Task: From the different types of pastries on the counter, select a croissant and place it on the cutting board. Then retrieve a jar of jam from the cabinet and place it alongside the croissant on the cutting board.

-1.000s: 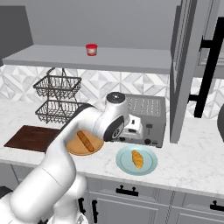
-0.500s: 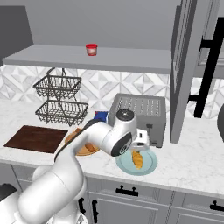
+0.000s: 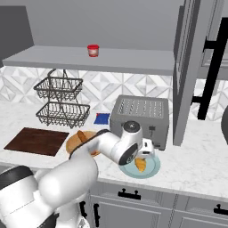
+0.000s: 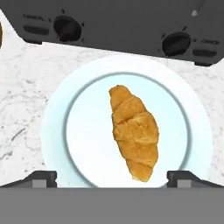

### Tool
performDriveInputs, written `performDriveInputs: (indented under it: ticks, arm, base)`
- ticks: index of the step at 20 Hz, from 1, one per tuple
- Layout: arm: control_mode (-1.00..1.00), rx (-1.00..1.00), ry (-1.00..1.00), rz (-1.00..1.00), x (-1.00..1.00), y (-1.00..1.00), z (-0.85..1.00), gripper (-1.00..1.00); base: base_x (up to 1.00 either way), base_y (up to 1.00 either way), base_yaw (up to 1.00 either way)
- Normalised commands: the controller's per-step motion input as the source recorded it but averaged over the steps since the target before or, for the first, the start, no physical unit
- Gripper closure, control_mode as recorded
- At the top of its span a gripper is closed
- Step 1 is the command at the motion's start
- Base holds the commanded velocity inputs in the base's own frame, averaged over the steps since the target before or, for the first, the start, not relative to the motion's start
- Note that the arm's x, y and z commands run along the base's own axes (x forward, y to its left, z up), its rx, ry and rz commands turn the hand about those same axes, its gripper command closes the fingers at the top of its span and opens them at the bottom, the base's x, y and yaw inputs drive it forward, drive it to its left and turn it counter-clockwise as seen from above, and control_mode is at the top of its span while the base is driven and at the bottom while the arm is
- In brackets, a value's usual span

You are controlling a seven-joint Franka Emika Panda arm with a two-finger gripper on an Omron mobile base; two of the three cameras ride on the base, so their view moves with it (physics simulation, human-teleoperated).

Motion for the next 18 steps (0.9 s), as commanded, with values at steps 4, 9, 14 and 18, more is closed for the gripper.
performDriveInputs:
  ticks: [4,9,14,18]
  arm:
    - [-1.00,-0.05,0.00,0.07,0.15,-0.42,-0.40,-1.00]
    - [-1.00,-0.03,0.00,0.05,0.07,-0.32,-0.45,-1.00]
    - [-1.00,0.00,0.00,0.04,0.03,-0.17,-0.50,-1.00]
    - [-1.00,0.00,0.00,0.03,0.00,-0.05,-0.45,-1.00]
  base:
    - [0.00,0.00,0.00]
    - [0.00,0.00,0.00]
    - [0.00,0.00,0.00]
    - [0.00,0.00,0.00]
